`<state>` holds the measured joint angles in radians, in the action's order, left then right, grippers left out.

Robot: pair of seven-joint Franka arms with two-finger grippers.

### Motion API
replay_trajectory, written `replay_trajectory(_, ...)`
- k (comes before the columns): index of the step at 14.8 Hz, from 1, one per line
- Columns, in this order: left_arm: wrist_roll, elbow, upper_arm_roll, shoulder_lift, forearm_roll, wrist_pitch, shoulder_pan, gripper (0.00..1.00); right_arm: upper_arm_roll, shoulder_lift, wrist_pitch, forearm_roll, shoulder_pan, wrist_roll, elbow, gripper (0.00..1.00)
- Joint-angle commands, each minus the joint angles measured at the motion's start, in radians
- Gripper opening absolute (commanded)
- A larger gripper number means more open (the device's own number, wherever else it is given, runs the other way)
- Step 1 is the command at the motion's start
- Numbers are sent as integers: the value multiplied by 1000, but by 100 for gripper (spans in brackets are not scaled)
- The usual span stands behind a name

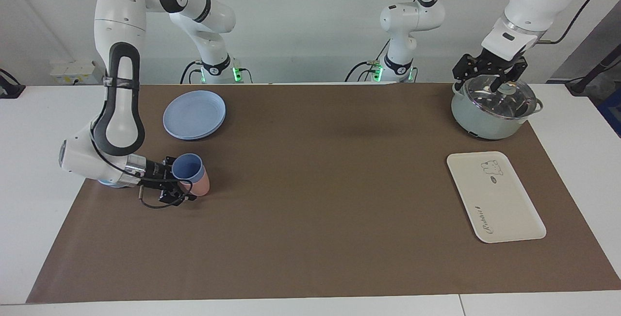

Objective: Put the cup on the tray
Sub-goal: 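Carry the blue cup toward the left gripper while the left gripper approaches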

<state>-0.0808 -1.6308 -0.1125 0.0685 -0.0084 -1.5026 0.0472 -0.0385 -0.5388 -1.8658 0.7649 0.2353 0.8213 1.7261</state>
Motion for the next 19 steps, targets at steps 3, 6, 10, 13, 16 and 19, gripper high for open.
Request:
replay_trajectory(3, -14, -46, 5, 31, -5, -25, -3, 100, -14, 97, 22, 213, 1, -28, 154, 0)
replay_trajectory(6, -14, -47, 4, 31, -5, -28, -3, 100, -15, 169, 28, 215, -57, -12, 193, 0)
replay_trajectory(10, 16, -47, -2, 31, -18, -53, -9, 100, -15, 247, -21, 217, -187, 139, 204, 0)
replay_trajectory(13, 218, -64, -4, 33, -21, -109, -97, 100, -15, 283, -85, 217, -273, 258, 204, 0)
replay_trajectory(16, 486, -95, -4, 45, -34, -198, -220, 100, -17, 313, -123, 223, -349, 339, 195, 0)
replay_trajectory(19, 740, -153, -3, 62, -73, -345, -340, 100, -17, 330, -171, 223, -415, 418, 187, 0)
